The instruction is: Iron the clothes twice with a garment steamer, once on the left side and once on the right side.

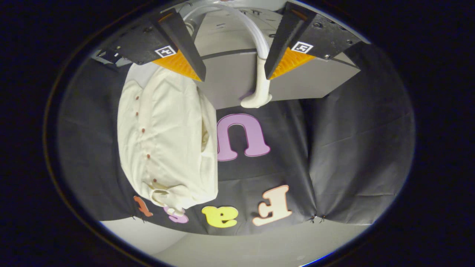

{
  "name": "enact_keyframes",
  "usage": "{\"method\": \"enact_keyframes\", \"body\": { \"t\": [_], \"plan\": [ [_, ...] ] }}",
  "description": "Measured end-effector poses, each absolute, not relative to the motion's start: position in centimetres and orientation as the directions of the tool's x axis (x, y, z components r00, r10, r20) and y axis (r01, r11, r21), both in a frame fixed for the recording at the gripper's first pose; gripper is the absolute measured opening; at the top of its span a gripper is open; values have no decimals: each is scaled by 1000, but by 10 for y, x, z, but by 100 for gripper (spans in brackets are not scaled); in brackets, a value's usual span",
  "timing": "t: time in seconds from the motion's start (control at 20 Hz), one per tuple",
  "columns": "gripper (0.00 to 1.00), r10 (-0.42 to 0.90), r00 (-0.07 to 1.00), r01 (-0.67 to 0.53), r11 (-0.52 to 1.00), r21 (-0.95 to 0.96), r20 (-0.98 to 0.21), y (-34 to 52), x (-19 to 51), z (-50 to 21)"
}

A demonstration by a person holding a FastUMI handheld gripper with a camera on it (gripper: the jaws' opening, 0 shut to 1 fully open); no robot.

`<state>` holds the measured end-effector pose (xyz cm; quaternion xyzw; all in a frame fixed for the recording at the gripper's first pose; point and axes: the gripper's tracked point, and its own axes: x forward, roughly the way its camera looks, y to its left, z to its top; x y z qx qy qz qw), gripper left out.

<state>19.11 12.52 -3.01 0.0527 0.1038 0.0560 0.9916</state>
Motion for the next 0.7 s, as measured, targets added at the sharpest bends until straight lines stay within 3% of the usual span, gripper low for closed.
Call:
{"method": "enact_keyframes", "body": {
  "t": [0.7],
  "plan": [
    [97, 100, 880, -124, 992, -22, -464, 197, 293, -93]
  ]
}}
